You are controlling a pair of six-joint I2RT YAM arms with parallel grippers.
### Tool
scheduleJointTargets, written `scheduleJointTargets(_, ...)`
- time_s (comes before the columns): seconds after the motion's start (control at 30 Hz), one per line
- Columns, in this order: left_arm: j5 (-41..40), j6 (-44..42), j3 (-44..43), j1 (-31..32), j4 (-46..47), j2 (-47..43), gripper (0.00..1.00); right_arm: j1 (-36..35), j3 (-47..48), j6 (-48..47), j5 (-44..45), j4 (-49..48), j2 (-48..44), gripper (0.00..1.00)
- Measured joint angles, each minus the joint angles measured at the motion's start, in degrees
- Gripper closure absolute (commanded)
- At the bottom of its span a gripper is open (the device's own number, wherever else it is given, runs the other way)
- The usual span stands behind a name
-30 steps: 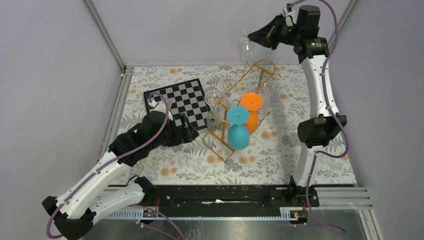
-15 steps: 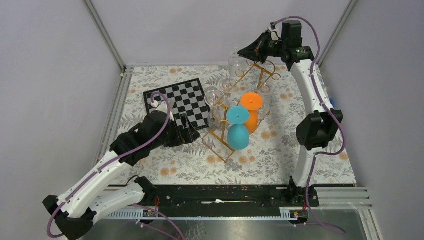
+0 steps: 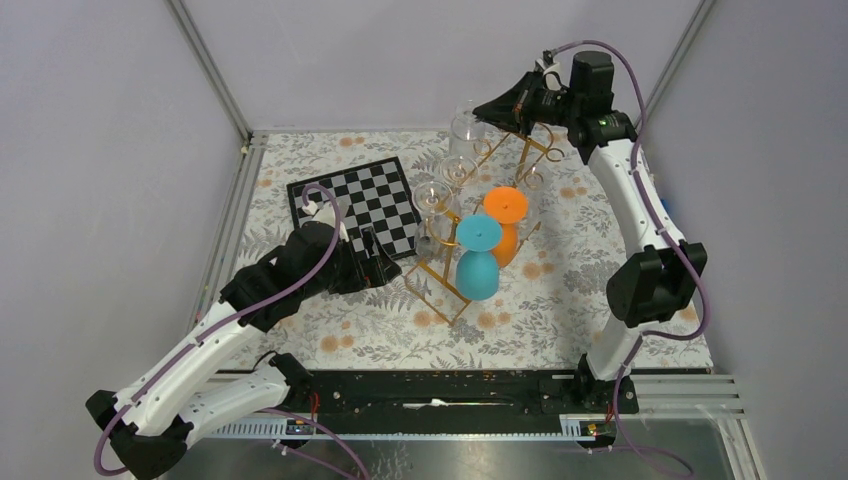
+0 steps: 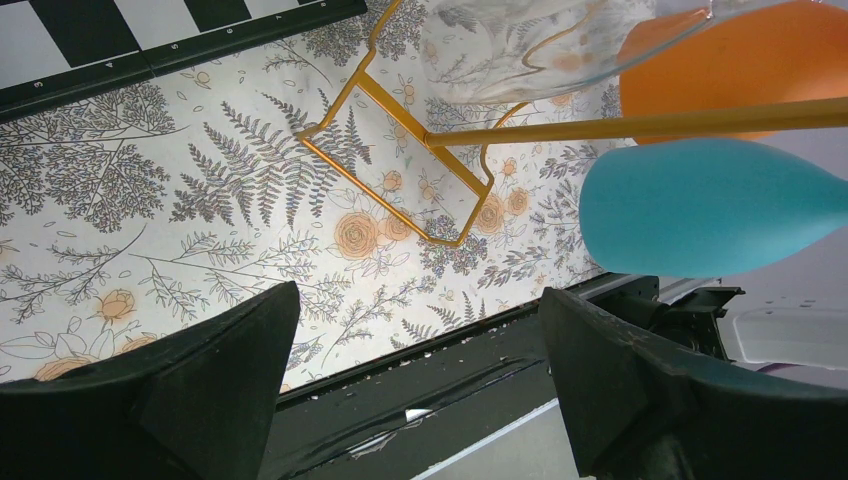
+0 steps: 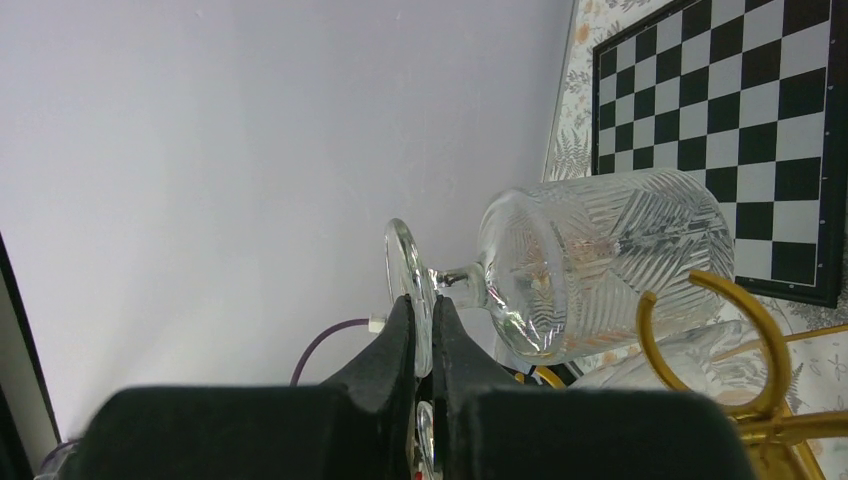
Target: Place the wine glass upside down on the wine glass rack
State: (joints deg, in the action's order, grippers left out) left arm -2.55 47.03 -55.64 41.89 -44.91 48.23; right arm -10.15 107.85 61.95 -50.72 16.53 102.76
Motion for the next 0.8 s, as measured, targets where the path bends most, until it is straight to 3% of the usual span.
scheduleJointTargets(0.33,0.00,0.00,-0.02,0.00,0.00,0.02,0.02,-0.37,-7.39,1.66,-1.07,-3.45,-4.17,1.00)
scheduleJointTargets(0.8,0.00,0.00,-0.02,0.00,0.00,0.00,0.02,-0.39,-10.58,0.81,-1.25,-1.95,-6.91,1.00)
